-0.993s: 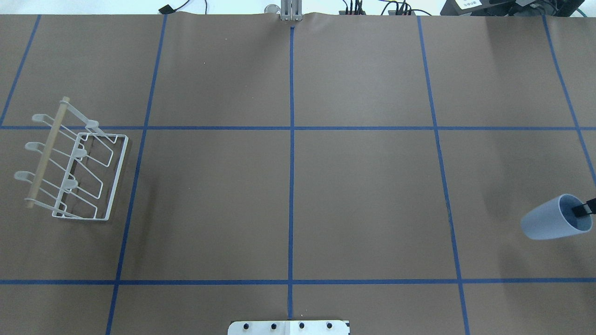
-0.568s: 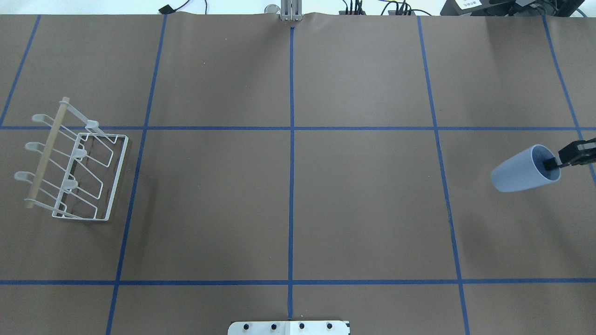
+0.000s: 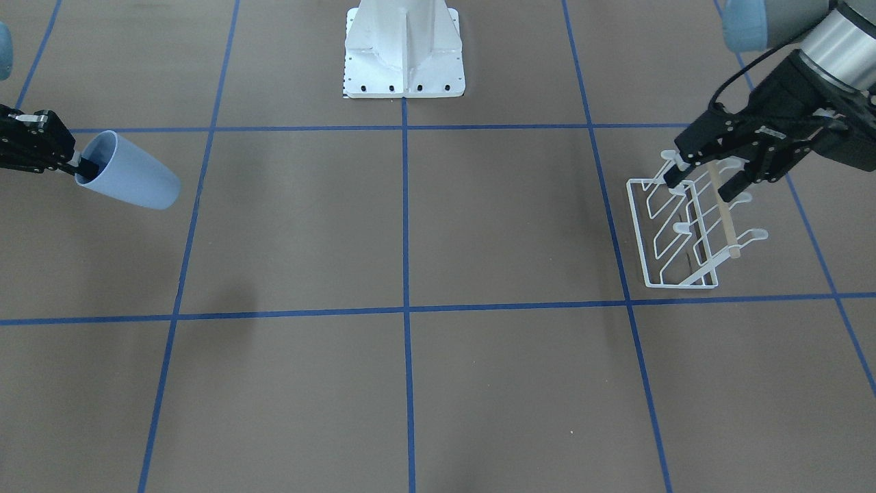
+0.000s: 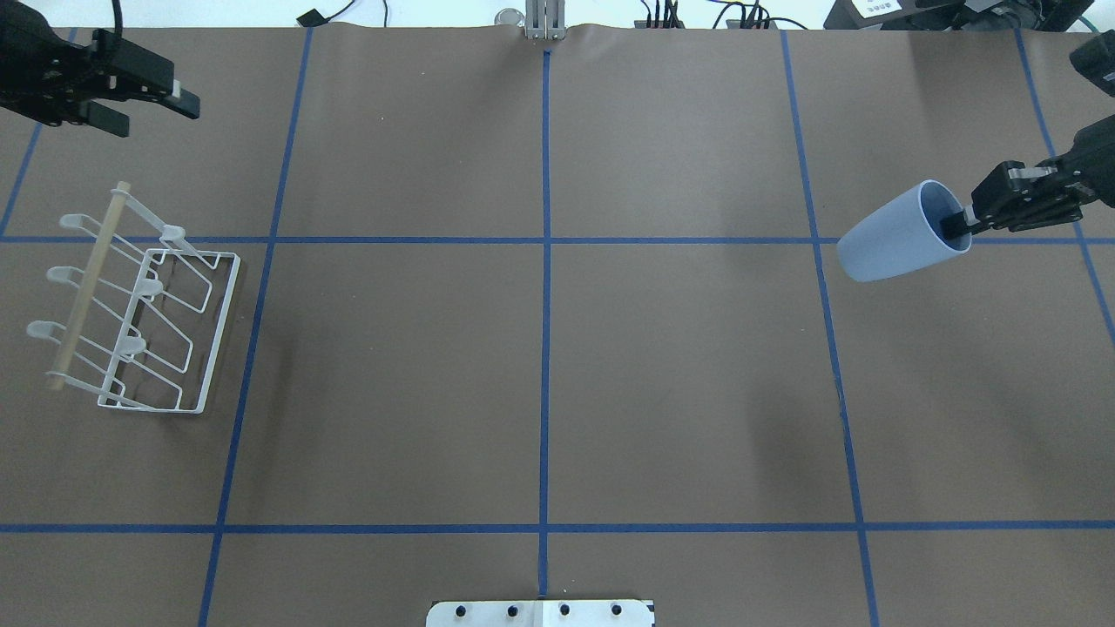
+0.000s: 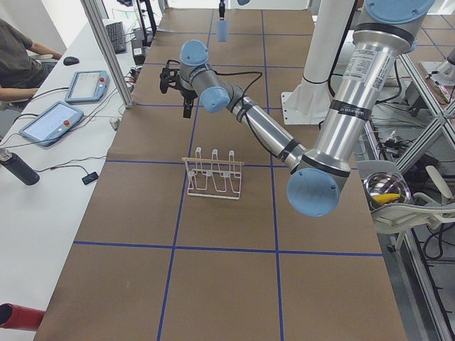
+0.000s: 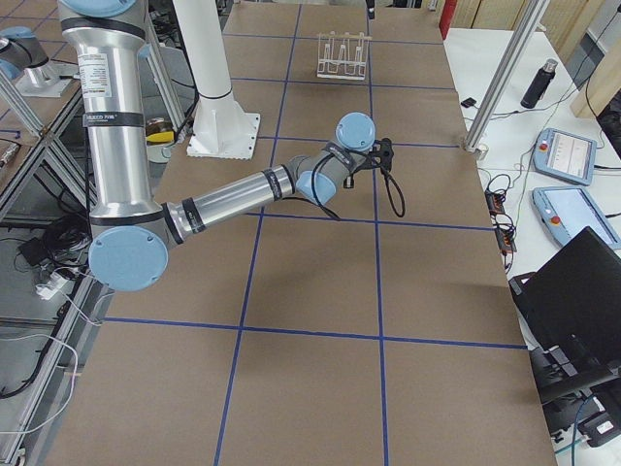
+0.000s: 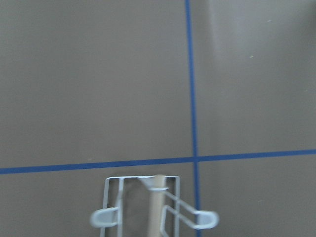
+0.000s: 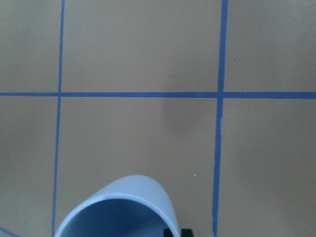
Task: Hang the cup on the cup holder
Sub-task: 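Lift the cup with the right gripper while the left arm moves in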
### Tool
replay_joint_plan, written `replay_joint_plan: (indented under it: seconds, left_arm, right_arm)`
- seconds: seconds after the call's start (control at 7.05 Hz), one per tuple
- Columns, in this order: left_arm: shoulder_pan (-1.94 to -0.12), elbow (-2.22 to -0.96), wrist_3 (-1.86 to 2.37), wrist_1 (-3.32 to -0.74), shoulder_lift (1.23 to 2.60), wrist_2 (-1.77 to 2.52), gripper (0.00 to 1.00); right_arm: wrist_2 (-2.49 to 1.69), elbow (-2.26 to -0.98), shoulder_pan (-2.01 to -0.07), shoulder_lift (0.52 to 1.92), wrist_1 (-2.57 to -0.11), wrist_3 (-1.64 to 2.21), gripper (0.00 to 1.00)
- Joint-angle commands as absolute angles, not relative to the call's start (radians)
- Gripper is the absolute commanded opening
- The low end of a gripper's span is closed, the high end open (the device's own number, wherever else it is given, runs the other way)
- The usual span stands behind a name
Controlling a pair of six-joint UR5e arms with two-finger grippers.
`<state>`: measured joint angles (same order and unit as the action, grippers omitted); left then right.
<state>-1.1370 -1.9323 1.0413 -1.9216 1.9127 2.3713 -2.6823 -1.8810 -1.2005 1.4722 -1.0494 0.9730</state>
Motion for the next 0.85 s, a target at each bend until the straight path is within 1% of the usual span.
replay_joint_plan:
  seconds: [0.0,0.14,0.28,0.43,0.57,0.71]
  left_arm:
    - [-1.027,-1.925,1.278,-2.106,1.981,2.318,0.98]
    - [-0.926,-1.925,1.372,-2.147,2.017,2.204,0.98]
    - [-0.835,-1.924,1.444,-2.189,2.038,2.080,0.98]
    - [-0.759,-1.922,1.488,-2.233,2.045,2.025,0.98]
    - [-0.741,-1.904,1.515,-2.276,2.051,1.999,0.98]
    - [-0.732,-1.898,1.523,-2.284,2.051,1.999,0.98]
  right_arm:
    - [-2.762,-1.882,-1.181,1.428,-1.042,1.039,0.00]
    - [-2.764,-1.869,-1.160,1.421,-0.988,1.032,0.00]
    - [-2.770,-1.833,-1.119,1.360,-0.968,1.045,0.00]
    - [-2.789,-1.838,-1.109,1.344,-0.962,1.113,0.00]
    - [-2.790,-1.857,-1.111,1.335,-0.945,1.184,0.00]
    - [-2.730,-1.826,-1.062,1.345,-0.837,1.152,0.00]
